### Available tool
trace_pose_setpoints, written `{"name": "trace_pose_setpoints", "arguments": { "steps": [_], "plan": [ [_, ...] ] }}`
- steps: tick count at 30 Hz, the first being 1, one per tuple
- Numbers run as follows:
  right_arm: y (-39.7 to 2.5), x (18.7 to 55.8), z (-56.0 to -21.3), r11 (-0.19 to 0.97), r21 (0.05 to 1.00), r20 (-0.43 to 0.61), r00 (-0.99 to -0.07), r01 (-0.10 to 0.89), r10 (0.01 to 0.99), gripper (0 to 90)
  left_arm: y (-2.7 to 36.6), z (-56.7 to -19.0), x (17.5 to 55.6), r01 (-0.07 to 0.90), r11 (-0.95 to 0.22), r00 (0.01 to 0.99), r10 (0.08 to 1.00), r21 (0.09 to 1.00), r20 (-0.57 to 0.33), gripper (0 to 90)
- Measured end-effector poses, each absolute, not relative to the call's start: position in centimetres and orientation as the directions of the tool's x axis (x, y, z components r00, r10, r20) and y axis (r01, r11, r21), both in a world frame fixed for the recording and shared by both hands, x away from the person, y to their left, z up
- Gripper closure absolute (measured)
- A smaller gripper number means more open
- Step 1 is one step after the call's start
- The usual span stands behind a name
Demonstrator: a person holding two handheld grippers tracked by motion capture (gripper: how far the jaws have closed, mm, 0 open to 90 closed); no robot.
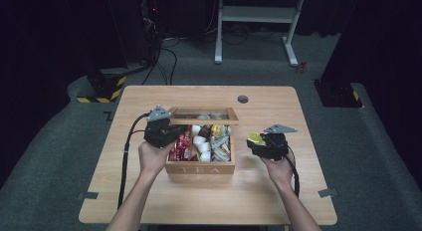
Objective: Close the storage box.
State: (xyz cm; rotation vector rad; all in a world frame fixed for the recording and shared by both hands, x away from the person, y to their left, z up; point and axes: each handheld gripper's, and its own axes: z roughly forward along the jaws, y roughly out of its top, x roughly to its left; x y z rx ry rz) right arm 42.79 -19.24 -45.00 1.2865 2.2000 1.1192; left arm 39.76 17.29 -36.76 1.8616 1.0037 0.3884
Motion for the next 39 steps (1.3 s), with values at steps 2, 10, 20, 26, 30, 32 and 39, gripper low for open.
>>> {"name": "trace_pose_setpoints", "arguments": {
  "steps": [2,10,20,26,30,32,39],
  "plan": [
    [-19.9,43.0,-45.5,0.263,0.768,0.087,-0.502,0.584,0.861,37.5,17.3,-37.0,39.6,0.475,-0.21,0.613,0.775,0.854,-0.151,90.0],
    [-21.3,43.4,-46.7,0.237,0.75,0.094,-0.454,0.618,0.886,37.4,17.3,-37.2,39.4,0.478,-0.215,0.617,0.773,0.852,-0.151,90.0],
    [-22.2,43.9,-47.9,0.234,0.728,0.074,-0.413,0.644,0.908,37.4,17.3,-37.5,39.2,0.482,-0.206,0.616,0.771,0.852,-0.162,90.0],
    [-22.1,44.1,-48.4,0.24,0.717,0.053,-0.395,0.654,0.917,37.4,17.2,-37.6,39.2,0.487,-0.208,0.618,0.769,0.848,-0.167,90.0],
    [-22.3,44.1,-48.6,0.24,0.713,0.051,-0.39,0.659,0.919,37.4,17.1,-37.7,39.1,0.489,-0.211,0.617,0.77,0.847,-0.165,90.0],
    [-22.5,44.2,-48.9,0.241,0.706,0.046,-0.383,0.666,0.923,37.4,17.1,-37.8,39.0,0.489,-0.204,0.617,0.768,0.848,-0.171,90.0],
    [-22.5,44.3,-49.5,0.244,0.693,0.035,-0.37,0.678,0.928,37.3,17.1,-37.8,39.0,0.493,-0.207,0.618,0.767,0.845,-0.172,90.0]
  ]
}}
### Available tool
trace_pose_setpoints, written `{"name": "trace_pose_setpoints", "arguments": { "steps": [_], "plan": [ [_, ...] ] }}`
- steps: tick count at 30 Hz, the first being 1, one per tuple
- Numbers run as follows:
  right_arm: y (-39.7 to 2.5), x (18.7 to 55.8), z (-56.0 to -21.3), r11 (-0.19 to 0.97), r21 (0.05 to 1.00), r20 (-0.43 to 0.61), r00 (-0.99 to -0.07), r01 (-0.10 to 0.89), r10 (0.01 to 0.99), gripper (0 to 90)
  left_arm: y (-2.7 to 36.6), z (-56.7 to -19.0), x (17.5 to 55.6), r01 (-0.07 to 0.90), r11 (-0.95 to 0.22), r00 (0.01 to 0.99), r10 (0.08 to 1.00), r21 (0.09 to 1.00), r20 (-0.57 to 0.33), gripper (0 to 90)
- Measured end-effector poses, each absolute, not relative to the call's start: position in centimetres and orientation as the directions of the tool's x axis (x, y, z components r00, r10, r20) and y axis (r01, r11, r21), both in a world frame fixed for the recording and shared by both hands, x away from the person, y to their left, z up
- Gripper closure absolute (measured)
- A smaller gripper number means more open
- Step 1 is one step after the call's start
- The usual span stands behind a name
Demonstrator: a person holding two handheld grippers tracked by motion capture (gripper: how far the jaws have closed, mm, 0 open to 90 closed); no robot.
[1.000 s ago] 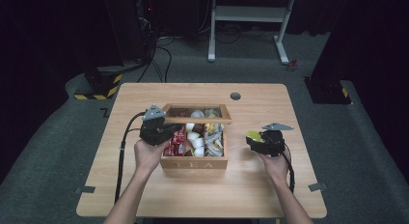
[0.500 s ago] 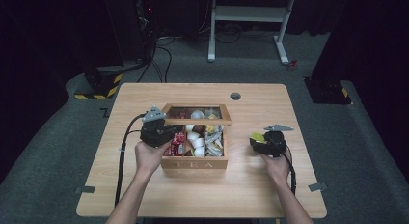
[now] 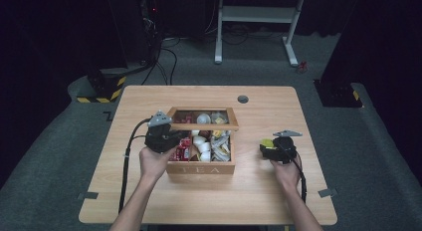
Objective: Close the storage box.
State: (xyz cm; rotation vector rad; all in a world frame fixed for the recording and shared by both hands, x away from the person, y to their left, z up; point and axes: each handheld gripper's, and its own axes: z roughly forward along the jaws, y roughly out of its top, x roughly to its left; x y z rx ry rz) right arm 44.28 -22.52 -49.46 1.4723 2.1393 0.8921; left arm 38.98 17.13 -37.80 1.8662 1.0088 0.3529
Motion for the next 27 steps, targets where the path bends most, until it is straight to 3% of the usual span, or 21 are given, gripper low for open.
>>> {"name": "trace_pose_setpoints", "arguments": {
  "steps": [12,27],
  "plan": [
    [-22.6,44.2,-49.4,0.245,0.7,0.048,-0.386,0.671,0.921,31.6,17.2,-38.0,38.8,0.492,-0.207,0.619,0.766,0.846,-0.173,90.0],
    [-23.7,42.8,-48.1,0.229,0.751,0.054,-0.404,0.619,0.913,34.3,17.2,-38.4,38.6,0.495,-0.198,0.618,0.764,0.846,-0.183,90.0]
  ]
}}
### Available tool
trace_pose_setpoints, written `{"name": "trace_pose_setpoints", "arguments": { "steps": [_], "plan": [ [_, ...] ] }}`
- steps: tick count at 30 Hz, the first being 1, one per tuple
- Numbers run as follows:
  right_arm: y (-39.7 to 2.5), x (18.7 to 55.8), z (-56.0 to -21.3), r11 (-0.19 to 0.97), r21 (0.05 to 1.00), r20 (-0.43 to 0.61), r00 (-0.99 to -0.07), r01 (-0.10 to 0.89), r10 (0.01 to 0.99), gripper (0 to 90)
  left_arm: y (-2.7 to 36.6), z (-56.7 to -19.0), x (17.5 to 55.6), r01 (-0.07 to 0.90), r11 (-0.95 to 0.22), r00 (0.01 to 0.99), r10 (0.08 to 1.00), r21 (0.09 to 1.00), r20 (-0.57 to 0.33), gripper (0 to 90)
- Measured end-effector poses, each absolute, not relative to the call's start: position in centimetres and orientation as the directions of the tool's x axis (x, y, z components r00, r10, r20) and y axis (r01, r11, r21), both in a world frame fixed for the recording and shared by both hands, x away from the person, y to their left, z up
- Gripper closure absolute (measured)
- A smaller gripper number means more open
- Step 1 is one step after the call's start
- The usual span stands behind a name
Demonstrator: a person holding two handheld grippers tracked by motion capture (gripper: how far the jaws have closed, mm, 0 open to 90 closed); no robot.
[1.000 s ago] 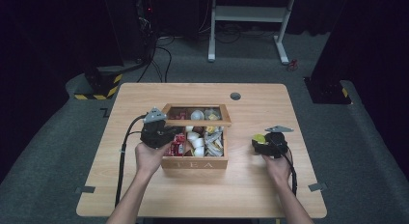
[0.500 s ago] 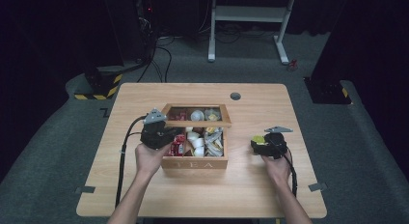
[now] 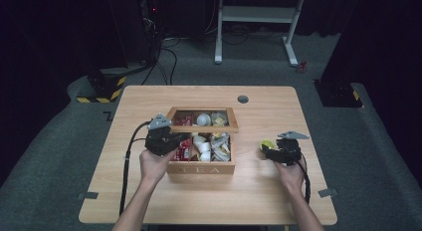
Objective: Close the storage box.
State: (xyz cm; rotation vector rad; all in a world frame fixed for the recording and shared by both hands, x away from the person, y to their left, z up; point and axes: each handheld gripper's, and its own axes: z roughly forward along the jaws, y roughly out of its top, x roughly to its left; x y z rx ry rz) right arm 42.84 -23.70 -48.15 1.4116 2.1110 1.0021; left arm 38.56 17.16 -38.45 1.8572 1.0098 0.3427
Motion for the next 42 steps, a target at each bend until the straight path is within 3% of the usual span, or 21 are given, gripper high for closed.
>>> {"name": "trace_pose_setpoints", "arguments": {
  "steps": [42],
  "plan": [
    [-29.2,38.8,-49.5,0.14,0.773,0.102,-0.339,0.619,0.935,40.4,17.2,-39.4,38.0,0.507,-0.19,0.62,0.758,0.841,-0.203,90.0]
  ]
}}
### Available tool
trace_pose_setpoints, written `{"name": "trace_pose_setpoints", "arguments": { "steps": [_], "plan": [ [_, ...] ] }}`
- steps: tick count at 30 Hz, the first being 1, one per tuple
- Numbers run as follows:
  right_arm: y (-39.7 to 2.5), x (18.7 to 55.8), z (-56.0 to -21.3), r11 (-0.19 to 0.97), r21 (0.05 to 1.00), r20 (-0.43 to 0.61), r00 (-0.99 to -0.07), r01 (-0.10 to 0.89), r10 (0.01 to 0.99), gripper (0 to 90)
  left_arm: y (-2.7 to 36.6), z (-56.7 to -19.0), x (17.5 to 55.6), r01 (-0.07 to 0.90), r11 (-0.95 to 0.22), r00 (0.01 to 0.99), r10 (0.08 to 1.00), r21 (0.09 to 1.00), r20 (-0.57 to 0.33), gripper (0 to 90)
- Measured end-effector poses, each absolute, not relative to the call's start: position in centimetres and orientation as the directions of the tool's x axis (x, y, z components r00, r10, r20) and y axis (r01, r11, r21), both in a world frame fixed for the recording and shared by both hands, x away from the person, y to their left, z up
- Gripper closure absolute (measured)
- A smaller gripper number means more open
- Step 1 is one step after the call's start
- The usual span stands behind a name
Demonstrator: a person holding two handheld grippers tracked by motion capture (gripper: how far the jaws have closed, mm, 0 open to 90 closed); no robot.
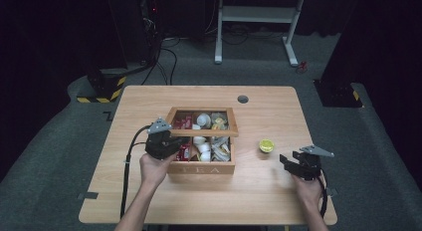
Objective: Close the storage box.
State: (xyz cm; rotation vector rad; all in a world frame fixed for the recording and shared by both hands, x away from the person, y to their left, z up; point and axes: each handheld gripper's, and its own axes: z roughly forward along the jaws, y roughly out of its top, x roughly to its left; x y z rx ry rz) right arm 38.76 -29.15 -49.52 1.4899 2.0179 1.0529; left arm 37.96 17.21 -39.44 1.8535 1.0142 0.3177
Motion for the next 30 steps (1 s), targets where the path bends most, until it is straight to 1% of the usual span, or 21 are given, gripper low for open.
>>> {"name": "trace_pose_setpoints", "arguments": {
  "steps": [10,19,23,26,28,30],
  "plan": [
    [-29.8,37.6,-50.5,0.134,0.762,0.1,-0.32,0.634,0.942,40.4,17.2,-40.2,37.5,0.514,-0.184,0.621,0.754,0.838,-0.215,90.0],
    [-30.1,36.8,-51.9,0.161,0.731,0.07,-0.308,0.663,0.949,40.4,17.2,-41.0,37.1,0.518,-0.193,0.623,0.752,0.833,-0.214,90.0],
    [-30.1,36.6,-52.1,0.172,0.737,0.055,-0.311,0.654,0.949,40.3,17.2,-41.2,37.0,0.523,-0.192,0.622,0.752,0.83,-0.218,90.0],
    [-29.9,36.5,-52.2,0.186,0.737,0.037,-0.314,0.65,0.949,39.4,17.2,-41.4,36.9,0.523,-0.193,0.621,0.753,0.83,-0.217,90.0],
    [-29.5,36.4,-52.2,0.224,0.731,-0.005,-0.323,0.645,0.946,35.6,17.2,-41.5,36.8,0.525,-0.19,0.62,0.753,0.83,-0.22,90.0],
    [-29.2,36.3,-52.2,0.237,0.728,-0.013,-0.332,0.643,0.943,34.6,17.2,-41.8,36.7,0.522,-0.188,0.621,0.753,0.832,-0.219,90.0]
  ]
}}
